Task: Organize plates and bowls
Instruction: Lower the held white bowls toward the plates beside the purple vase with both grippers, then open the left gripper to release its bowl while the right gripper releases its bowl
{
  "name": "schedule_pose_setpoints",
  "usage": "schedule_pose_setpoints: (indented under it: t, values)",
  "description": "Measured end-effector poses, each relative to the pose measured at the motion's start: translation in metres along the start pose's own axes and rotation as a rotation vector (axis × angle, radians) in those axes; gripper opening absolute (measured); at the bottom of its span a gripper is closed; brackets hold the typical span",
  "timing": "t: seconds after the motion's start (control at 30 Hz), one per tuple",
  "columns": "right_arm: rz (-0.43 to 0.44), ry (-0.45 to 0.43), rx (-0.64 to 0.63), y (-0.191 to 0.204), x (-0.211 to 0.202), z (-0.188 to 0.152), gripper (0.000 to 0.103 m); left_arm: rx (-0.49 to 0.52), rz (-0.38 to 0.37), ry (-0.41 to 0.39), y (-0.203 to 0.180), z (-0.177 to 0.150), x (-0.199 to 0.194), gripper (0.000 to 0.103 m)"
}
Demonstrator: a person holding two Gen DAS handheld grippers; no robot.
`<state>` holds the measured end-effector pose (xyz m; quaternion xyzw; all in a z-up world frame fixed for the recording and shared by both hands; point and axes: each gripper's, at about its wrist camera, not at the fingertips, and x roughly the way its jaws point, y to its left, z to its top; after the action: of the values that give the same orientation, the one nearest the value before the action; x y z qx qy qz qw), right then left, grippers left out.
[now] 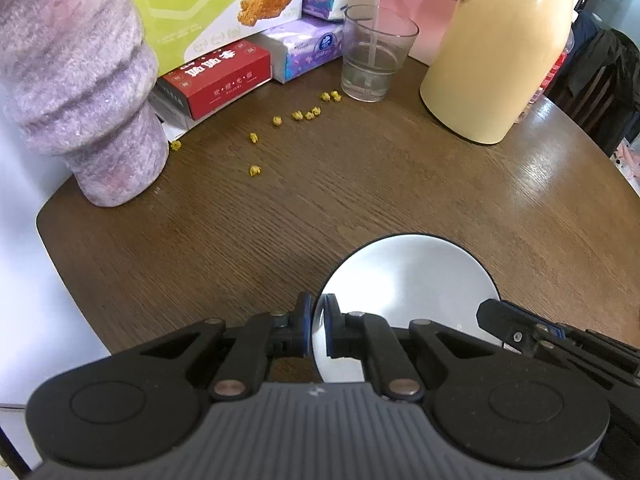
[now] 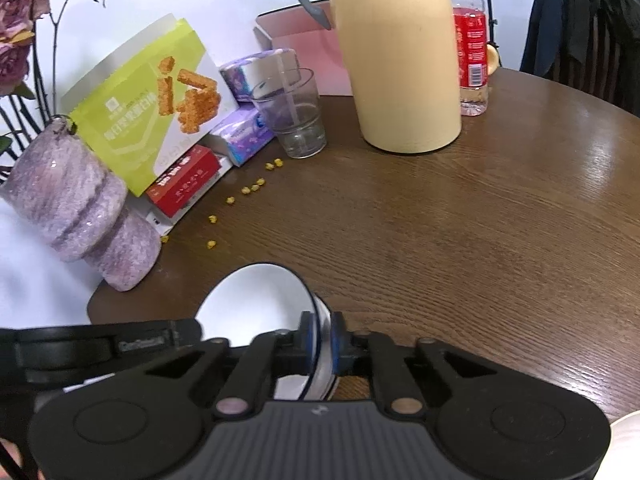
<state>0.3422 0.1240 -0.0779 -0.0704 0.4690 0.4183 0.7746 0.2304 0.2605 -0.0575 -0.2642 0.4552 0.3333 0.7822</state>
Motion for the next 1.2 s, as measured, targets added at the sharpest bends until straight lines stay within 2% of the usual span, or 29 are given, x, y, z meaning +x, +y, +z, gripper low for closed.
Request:
schedule_pose_setpoints:
  t: [0.3,0.7,0.83,0.87,0.97,1.07,1.13,1.17,1.2]
  values:
    - [-0.003,0.015,0.039,-0.003,0.006,-0.003,0.005,-0.015,-0.02,-0.019,0.002,0.002,-0.007,0.007]
    - [-0.012,0.028,0.051,-0.003,0.009,-0.003,0.005,-0.008,-0.009,-0.013,-0.002,0.003,-0.009,0.007]
    - [0.004,0.012,0.07,-0.007,0.002,-0.002,0.013,-0.018,-0.02,-0.016,0.003,0.001,-0.011,0.01]
    - [0.01,0.001,0.065,-0.008,-0.001,-0.002,0.015,-0.015,-0.025,-0.022,0.004,0.001,-0.013,0.015]
    - [0.016,-0.027,0.051,-0.009,-0.013,-0.003,0.028,0.007,-0.026,-0.054,0.005,-0.002,-0.022,0.044]
    - [-0.002,-0.054,0.03,-0.011,-0.025,-0.007,0.047,0.03,-0.036,-0.086,0.006,-0.008,-0.033,0.054]
    - [-0.015,-0.07,0.022,-0.014,-0.034,-0.012,0.069,0.039,-0.052,-0.101,0.008,-0.011,-0.039,0.068]
    - [-0.023,-0.079,0.018,-0.016,-0.039,-0.015,0.074,0.046,-0.058,-0.115,0.008,-0.014,-0.043,0.077]
    - [-0.03,-0.089,0.014,-0.019,-0.044,-0.018,0.084,0.053,-0.061,-0.126,0.009,-0.017,-0.046,0.083]
